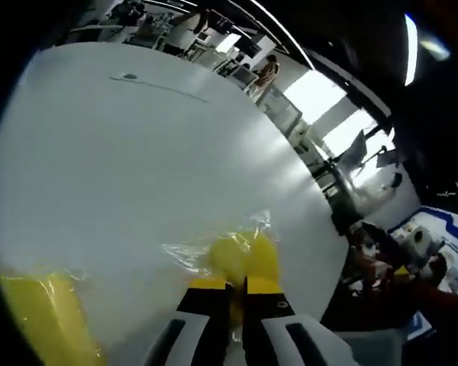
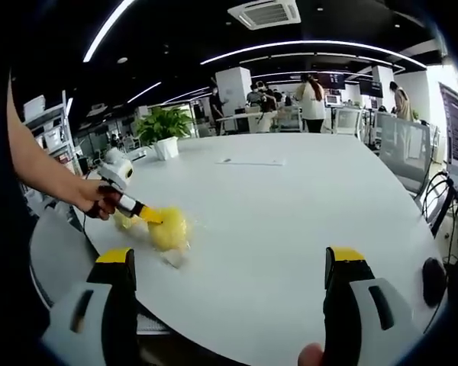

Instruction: Compare the silicone blocks by pressing each to a similar depth, holding the contact briefly, and releasing to observe deformation and rebound differences across the visible hardness samples.

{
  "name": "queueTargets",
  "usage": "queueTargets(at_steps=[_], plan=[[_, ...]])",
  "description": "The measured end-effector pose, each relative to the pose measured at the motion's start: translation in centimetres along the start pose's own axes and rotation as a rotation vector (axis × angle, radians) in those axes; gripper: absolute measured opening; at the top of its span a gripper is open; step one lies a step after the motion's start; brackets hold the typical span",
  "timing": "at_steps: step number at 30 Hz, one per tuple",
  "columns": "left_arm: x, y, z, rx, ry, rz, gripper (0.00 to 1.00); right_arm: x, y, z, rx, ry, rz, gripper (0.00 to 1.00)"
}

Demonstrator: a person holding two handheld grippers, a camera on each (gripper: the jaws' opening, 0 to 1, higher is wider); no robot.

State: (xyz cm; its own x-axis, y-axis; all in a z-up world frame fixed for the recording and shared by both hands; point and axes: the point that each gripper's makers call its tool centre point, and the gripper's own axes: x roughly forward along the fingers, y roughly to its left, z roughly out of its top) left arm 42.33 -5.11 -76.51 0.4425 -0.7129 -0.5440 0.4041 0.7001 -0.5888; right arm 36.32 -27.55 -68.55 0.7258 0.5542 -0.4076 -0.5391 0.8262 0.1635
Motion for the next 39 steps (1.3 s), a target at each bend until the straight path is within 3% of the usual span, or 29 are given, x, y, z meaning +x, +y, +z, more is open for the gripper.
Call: queueTargets(at_steps=[1, 2, 7, 14, 20, 22, 29, 31, 34, 39], plan=[[-0.3, -0.4, 0.5, 0.036, -0.037, -0.038, 0.01, 0.0, 0.1, 0.0, -0.001, 0.001, 0.003, 0.97], [-0.6, -0.4, 0.6, 0.010, -0.042, -0.041, 0.01, 0.0, 0.1, 0.0, -0.001, 0.003, 0.004, 0.97], [-2.0, -0.1, 1.9, 0.046, -0.077, -0.032, 0.00, 0.0, 0.4, 0.7, -0.004, -0.011, 0.006, 0.97], [-4.3, -1.4, 5.6, 0.089, -0.189, -0.075, 0.00, 0.1, 1.2, 1.3, -0.007, -0.023, 0.014, 0.97], [-6.7, -3.8, 8.1, 0.163, -0.276, -0.132, 0.00, 0.4, 2.7, 2.6, -0.016, -0.040, 0.046, 0.97], [-7.4, -5.2, 8.7, 0.158, -0.298, -0.189, 0.00, 0.6, 3.4, 3.7, -0.028, -0.053, 0.066, 0.97], [-9.5, -8.7, 10.6, 0.193, -0.370, -0.257, 0.00, 1.4, 5.8, 7.7, -0.055, -0.097, 0.147, 0.97], [-10.4, -9.5, 11.2, 0.209, -0.394, -0.271, 0.00, 1.5, 6.8, 8.9, -0.057, -0.107, 0.188, 0.97], [-11.6, -10.7, 11.9, 0.233, -0.413, -0.296, 0.00, 1.8, 9.2, 10.1, -0.043, -0.099, 0.306, 0.96], [-13.4, -12.4, 12.5, 0.273, -0.440, -0.328, 0.00, 2.6, 10.7, 13.3, -0.078, -0.141, 0.369, 0.96]])
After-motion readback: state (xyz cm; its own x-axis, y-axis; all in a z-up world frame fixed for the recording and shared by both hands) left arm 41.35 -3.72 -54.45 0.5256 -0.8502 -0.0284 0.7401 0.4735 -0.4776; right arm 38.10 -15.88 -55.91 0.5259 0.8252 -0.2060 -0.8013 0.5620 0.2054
